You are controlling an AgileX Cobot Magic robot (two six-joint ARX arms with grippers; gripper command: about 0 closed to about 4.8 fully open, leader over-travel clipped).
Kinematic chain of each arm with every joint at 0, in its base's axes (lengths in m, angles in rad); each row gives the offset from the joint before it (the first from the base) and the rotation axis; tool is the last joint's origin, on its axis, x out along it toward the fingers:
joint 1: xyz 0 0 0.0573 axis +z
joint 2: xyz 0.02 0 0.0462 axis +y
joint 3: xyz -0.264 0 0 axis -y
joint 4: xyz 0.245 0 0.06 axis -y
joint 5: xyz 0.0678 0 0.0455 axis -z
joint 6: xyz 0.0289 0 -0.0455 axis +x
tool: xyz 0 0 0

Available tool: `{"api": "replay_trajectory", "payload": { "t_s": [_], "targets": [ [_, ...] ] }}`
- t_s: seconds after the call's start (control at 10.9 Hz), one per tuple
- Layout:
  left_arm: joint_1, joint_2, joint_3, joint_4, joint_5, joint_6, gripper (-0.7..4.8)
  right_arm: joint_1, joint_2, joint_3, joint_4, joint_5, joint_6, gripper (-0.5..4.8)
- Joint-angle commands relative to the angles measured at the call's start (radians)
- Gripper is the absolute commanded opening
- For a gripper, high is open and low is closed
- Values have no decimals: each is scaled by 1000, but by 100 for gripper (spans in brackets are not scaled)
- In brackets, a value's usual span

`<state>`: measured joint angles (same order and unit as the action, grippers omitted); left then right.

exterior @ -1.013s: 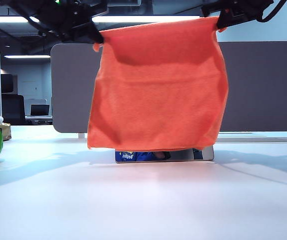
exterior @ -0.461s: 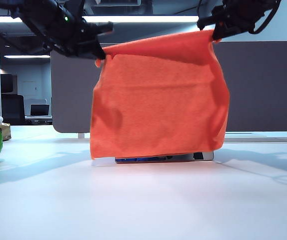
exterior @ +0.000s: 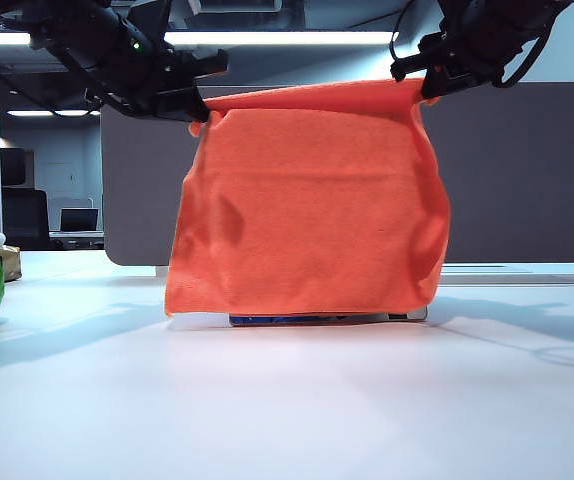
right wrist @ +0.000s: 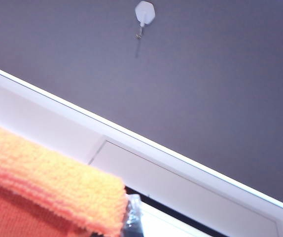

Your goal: Pick up the cloth from the table and use it to cover the mirror.

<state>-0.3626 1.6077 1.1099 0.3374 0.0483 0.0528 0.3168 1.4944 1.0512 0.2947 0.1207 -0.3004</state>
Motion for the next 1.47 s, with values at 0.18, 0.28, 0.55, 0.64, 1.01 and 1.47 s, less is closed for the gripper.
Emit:
{"api": "replay_trajectory", "payload": {
  "t_s": [0.18,0.28,0.55,0.64,1.01,1.47],
  "targets": [
    [31,7,3,1,-74,2,-6,-37,3,7,71,60,4,-5],
    [32,9,3,1,-75,3,-6,-50,13,7,70,57,5,-5],
    [32,16,3,0,-74,3,-6,-50,42,7,76,56,5,-5],
    [32,24,4,-16,-75,3,-6,-50,49,7,77,55,5,-5],
    [32,47,4,-36,-74,0,-6,-51,59,7,74,61,4,-5],
    [32,47,4,-38,-76,0,-5,-92,59,7,68,60,5,0]
  ]
}}
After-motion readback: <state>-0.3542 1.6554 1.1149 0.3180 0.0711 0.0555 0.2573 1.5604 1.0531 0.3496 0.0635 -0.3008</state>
